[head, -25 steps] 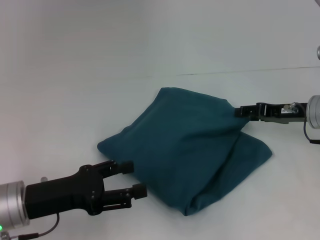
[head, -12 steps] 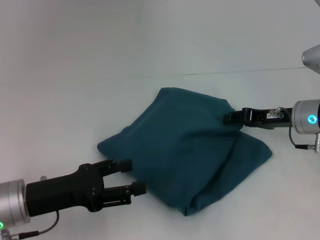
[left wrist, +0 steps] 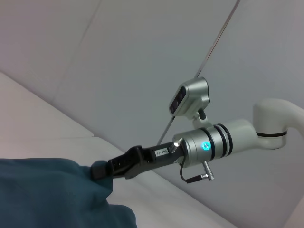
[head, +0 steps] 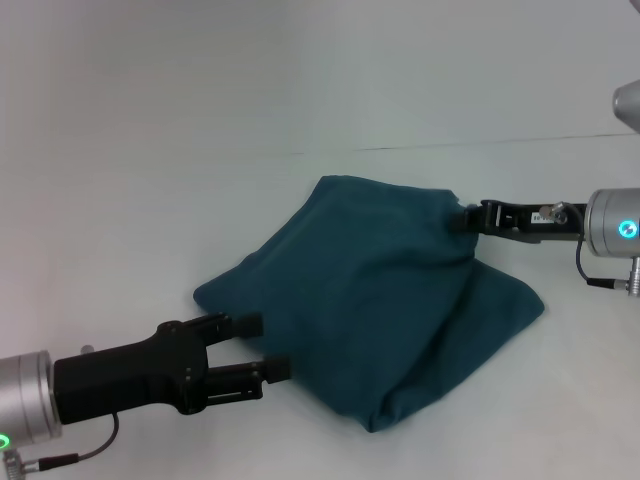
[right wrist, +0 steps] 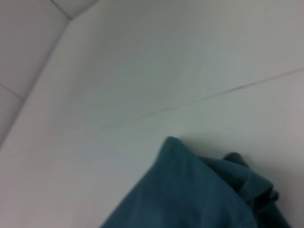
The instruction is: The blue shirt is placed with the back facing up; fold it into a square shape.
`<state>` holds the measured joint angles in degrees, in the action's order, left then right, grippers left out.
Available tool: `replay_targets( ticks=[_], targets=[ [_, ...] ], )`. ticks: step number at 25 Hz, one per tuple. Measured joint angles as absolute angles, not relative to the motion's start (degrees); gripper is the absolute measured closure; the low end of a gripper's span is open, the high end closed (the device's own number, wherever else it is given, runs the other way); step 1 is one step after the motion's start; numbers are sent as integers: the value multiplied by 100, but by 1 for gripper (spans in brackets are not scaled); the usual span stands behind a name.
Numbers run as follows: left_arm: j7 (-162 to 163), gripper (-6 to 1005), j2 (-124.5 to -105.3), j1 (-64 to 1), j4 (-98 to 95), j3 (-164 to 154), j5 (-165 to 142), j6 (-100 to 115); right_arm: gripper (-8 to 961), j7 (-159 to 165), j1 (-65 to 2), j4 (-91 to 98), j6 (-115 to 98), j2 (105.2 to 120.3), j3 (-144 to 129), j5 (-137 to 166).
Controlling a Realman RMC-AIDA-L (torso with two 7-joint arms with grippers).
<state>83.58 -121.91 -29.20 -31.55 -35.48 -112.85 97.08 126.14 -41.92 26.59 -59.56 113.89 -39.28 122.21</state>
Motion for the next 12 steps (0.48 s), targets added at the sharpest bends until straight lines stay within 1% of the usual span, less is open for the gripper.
replay_targets(
  ticks=[4, 12],
  targets=[
    [8364, 126, -12190, -2945, -3156, -3550, -11285, 9707, 903, 12295, -4112, 2813, -6344, 11362, -3929, 11927],
    [8428, 126, -12230, -2947, -3146, -3532, -11246, 9700, 902, 12101, -3814, 3612, -7256, 11358, -3929, 11563]
  ],
)
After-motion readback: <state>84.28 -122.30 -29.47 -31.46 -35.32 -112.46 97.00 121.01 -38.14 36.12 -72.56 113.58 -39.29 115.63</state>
